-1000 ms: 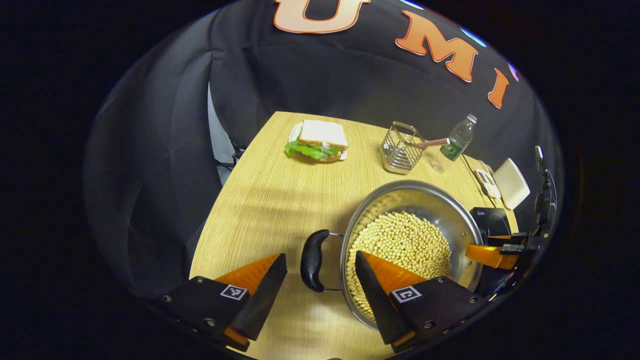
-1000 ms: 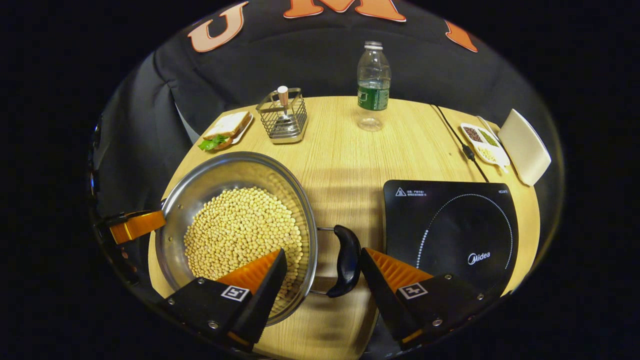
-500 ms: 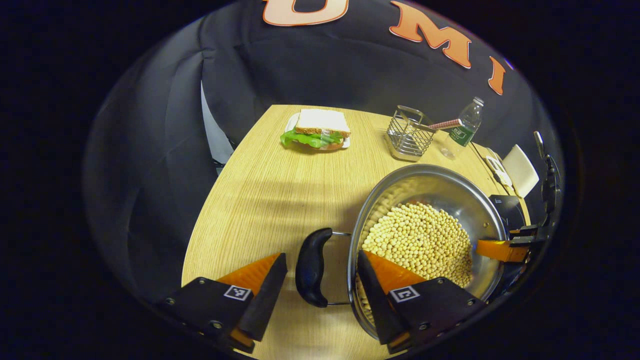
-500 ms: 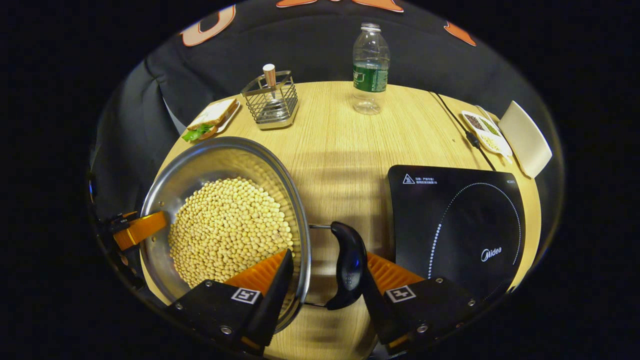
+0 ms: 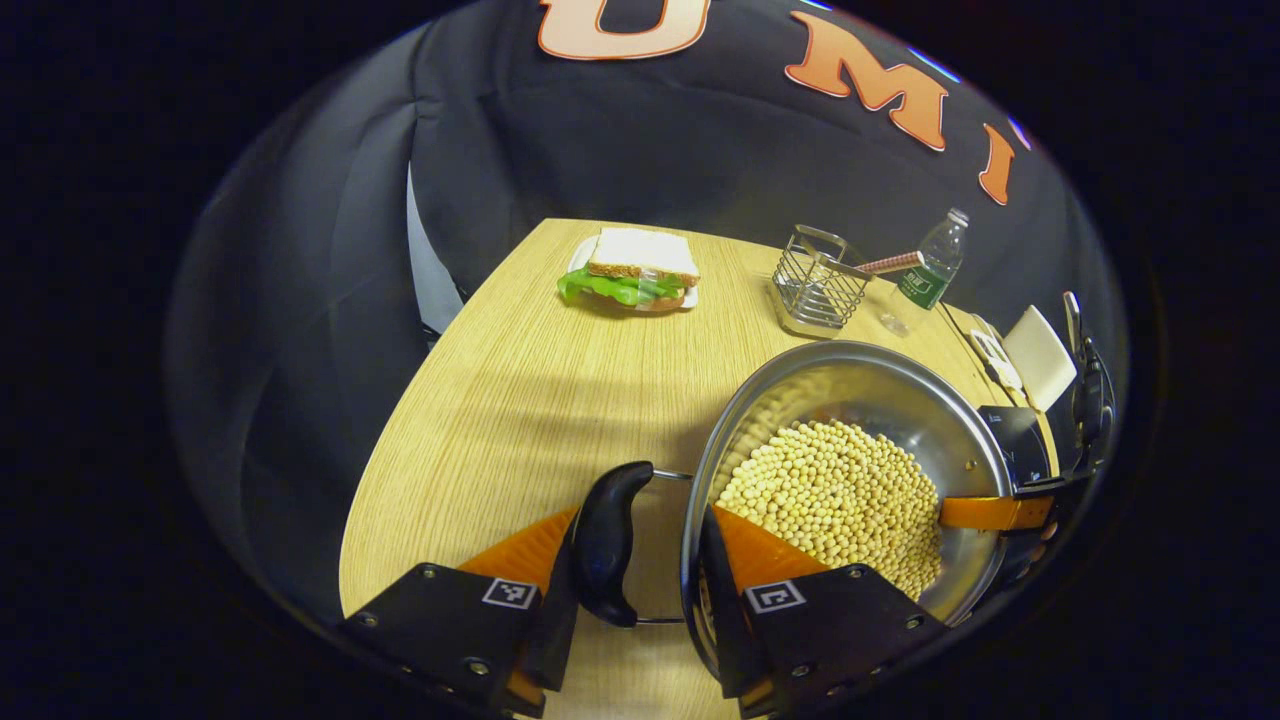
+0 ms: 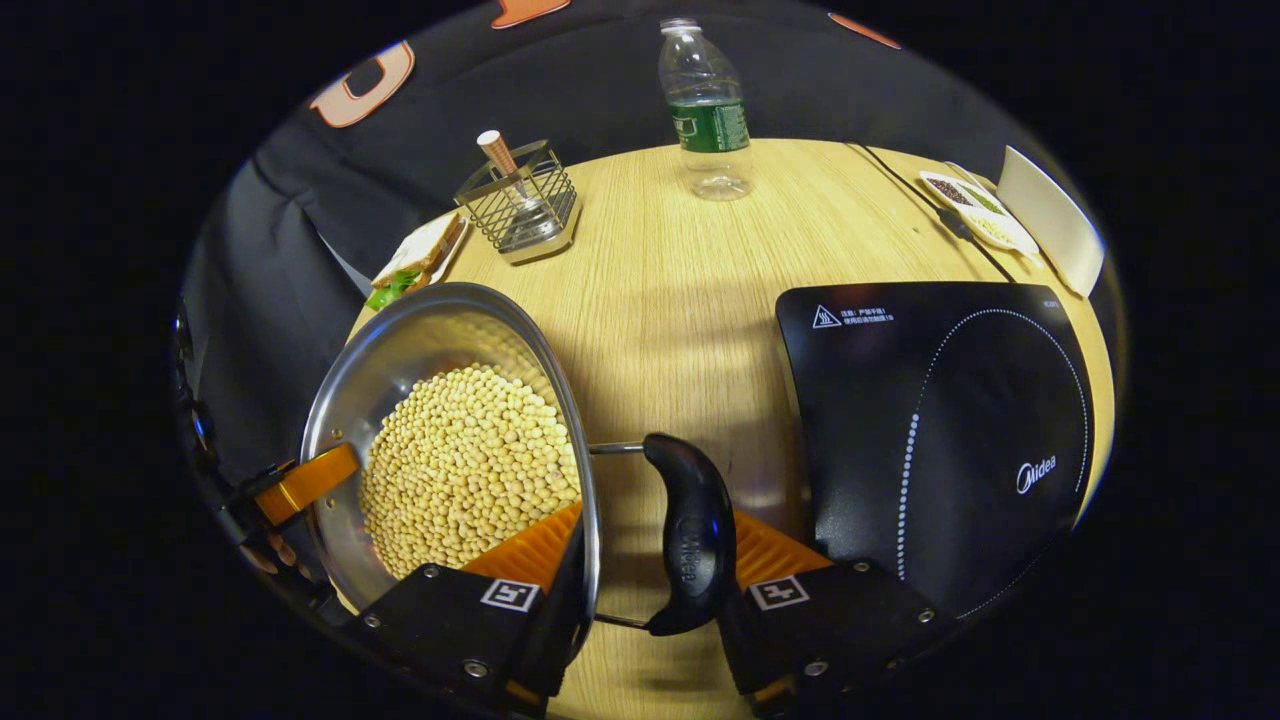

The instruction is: First push the handle of the pot to place it horizontally, then grasp the pot with both hands and set it on the induction cooktop.

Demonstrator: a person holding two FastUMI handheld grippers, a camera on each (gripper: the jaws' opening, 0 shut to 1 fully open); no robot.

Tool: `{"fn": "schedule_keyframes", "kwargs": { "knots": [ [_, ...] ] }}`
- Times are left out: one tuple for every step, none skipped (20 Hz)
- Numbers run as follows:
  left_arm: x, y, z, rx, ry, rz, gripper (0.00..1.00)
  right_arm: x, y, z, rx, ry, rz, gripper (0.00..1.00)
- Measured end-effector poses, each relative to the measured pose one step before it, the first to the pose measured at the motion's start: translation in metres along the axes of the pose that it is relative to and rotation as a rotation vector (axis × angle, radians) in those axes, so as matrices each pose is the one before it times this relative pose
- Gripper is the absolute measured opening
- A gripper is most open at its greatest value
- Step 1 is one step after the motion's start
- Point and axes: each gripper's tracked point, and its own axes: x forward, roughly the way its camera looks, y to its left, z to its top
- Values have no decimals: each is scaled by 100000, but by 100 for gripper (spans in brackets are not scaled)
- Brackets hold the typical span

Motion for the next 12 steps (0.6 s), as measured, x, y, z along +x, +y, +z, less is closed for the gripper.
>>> {"fn": "schedule_keyframes", "kwargs": {
  "knots": [
    [11,-4,105,1395,-1794,1098,60,-8,4,114,611,-699,-272,61],
    [62,-57,104,847,-2086,1192,60,20,65,21,542,-765,-135,60],
    [-6,50,193,433,-1820,1188,60,-38,-57,151,494,-786,-293,59],
    [53,16,187,101,-1967,1019,58,-25,3,1,379,-550,-373,58],
    [24,21,-1,-342,-887,931,59,14,15,-15,251,-272,-272,57],
    [-123,-6,-11,-206,-611,543,59,-61,-31,87,691,99,-373,57],
    [8,-63,-43,-775,269,493,58,-76,27,-95,641,183,-260,56],
    [-23,37,-67,24,-65,125,57,-147,37,99,647,-88,-78,55],
    [114,-23,-63,-856,49,248,57,-135,-7,69,163,-203,-275,54],
    [-85,36,-185,-860,513,27,58,-160,-100,222,-426,-460,27,53],
    [-129,-52,261,-798,-539,11,58,-162,19,127,-168,-386,174,53],
    [-170,106,62,-39,-1022,114,57,-178,-38,246,-69,-596,509,53]
  ]
}}
